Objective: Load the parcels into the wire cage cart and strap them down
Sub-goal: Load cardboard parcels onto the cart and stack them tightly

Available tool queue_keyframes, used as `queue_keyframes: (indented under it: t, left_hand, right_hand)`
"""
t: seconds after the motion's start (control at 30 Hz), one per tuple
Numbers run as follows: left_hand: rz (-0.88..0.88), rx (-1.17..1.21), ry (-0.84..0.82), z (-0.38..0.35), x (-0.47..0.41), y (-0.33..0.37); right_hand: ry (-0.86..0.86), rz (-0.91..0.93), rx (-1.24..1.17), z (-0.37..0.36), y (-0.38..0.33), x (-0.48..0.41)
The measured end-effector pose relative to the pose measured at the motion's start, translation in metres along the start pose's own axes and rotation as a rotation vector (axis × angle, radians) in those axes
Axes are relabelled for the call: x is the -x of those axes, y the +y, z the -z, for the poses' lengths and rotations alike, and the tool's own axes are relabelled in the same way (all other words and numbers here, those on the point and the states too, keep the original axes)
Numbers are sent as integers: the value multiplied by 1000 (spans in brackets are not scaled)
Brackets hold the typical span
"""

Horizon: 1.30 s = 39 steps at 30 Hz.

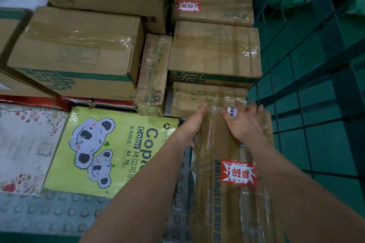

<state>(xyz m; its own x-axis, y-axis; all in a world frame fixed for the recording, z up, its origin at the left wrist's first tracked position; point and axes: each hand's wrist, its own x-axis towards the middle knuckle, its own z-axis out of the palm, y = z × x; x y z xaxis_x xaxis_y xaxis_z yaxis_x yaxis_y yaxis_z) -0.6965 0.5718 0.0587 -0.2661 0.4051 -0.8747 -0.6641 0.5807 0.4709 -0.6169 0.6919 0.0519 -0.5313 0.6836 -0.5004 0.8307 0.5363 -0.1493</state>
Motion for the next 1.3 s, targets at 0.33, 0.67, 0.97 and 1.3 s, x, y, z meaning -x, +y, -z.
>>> queue_keyframes:
  t: [0.33,0.67,0.97,1.3]
  left_hand:
    - [60,-21,40,8,11,-6]
    - [-93,-87,193,46,57,23]
    - [-181,21,256,74,159,31]
    - [-361,39,211,107,263,51]
  right_hand:
    - [67,61,36,-1,-7,12]
    - [-69,157,-3,25,-59,51]
    - [-177,99,-247,78,-84,134]
    - [-149,122,-332,116,-112,227]
